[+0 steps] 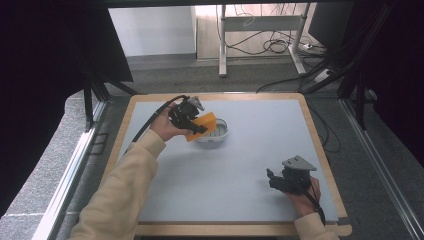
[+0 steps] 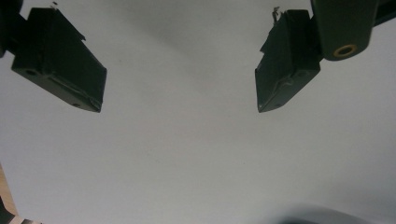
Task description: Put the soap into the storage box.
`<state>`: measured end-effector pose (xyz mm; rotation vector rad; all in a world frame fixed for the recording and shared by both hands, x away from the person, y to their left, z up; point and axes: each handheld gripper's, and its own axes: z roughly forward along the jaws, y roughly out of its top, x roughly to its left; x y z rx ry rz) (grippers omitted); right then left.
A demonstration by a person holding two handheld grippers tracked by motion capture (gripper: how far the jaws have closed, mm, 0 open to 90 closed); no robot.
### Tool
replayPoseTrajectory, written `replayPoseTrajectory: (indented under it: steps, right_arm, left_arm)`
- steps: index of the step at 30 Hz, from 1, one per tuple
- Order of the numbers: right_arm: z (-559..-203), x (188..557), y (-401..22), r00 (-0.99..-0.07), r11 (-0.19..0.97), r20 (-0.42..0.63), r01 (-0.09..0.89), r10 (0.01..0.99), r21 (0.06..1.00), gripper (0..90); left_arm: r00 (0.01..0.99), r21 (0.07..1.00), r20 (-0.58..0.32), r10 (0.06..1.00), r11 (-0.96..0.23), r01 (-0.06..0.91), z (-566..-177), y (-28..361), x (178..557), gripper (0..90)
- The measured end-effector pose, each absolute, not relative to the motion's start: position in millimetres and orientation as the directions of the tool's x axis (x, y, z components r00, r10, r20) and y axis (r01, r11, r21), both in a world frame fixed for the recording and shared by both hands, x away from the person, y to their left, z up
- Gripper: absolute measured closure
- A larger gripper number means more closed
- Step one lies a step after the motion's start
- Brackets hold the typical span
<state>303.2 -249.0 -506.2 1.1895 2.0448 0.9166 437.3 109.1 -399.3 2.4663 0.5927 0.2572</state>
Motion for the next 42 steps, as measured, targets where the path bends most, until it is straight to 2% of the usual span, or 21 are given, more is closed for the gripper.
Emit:
replayPoseTrajectory:
  steps: [33,42]
  right_arm:
    - [-505.7,303.9,-250.4,-0.427,0.359,-0.142,0.487,0.893,0.796,17.0]
    - [-506.1,304.2,-250.2,-0.429,0.362,-0.144,0.487,0.892,0.795,17.0]
  left_arm:
    - [0.910,0.533,0.081,0.407,-0.789,0.305,-390.4,87.7,468.7,62.0]
    - [0.925,0.517,0.056,0.377,-0.803,0.296,-404.2,84.8,486.3,62.0]
